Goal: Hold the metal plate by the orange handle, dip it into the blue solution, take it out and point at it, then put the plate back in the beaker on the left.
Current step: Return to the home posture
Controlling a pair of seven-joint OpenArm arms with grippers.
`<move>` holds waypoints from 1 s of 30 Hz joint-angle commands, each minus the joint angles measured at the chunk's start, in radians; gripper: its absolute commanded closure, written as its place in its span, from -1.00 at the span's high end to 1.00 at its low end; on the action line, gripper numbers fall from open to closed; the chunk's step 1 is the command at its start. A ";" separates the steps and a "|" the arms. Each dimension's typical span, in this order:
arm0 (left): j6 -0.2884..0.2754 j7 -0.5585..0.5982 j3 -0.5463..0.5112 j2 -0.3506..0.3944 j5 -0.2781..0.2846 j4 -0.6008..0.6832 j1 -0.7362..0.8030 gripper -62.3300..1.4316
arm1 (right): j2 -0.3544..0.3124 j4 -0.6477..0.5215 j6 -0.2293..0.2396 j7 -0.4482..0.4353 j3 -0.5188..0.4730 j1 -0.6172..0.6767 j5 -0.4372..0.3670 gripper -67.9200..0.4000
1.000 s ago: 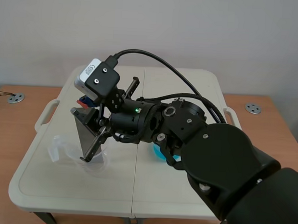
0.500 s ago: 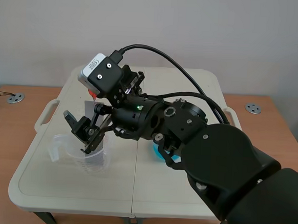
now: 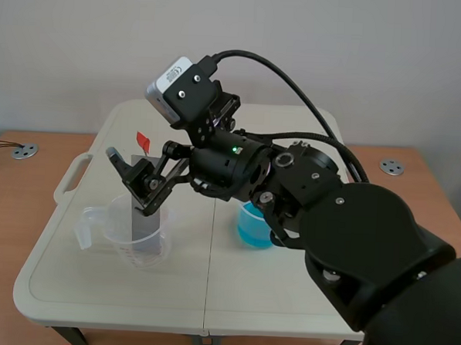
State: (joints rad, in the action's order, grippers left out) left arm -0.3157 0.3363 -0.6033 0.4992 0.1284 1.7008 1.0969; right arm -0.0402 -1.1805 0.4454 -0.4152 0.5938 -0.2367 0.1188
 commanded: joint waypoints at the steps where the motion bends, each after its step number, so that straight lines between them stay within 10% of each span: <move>1: 0.005 0.029 -0.003 -0.002 0.010 0.014 -0.003 1.00 | -0.029 -0.071 0.009 -0.017 -0.010 0.011 -0.031 0.63; 12: -0.024 0.045 0.008 0.004 0.033 0.016 -0.170 1.00 | -0.228 -0.372 0.034 0.054 -0.099 0.191 -0.217 0.96; 21: -0.044 -0.073 0.119 0.034 0.033 0.015 -0.359 1.00 | -0.439 -0.538 0.038 0.190 -0.200 0.341 -0.507 0.95; 30: -0.047 -0.186 0.259 0.033 0.037 0.015 -0.518 1.00 | -0.588 -0.689 0.034 0.270 -0.342 0.546 -0.629 0.95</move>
State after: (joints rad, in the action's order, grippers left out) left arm -0.3679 0.1364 -0.3420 0.5293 0.1543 1.7008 0.5846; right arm -0.6342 -1.8500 0.4831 -0.1360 0.2783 0.3058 -0.5003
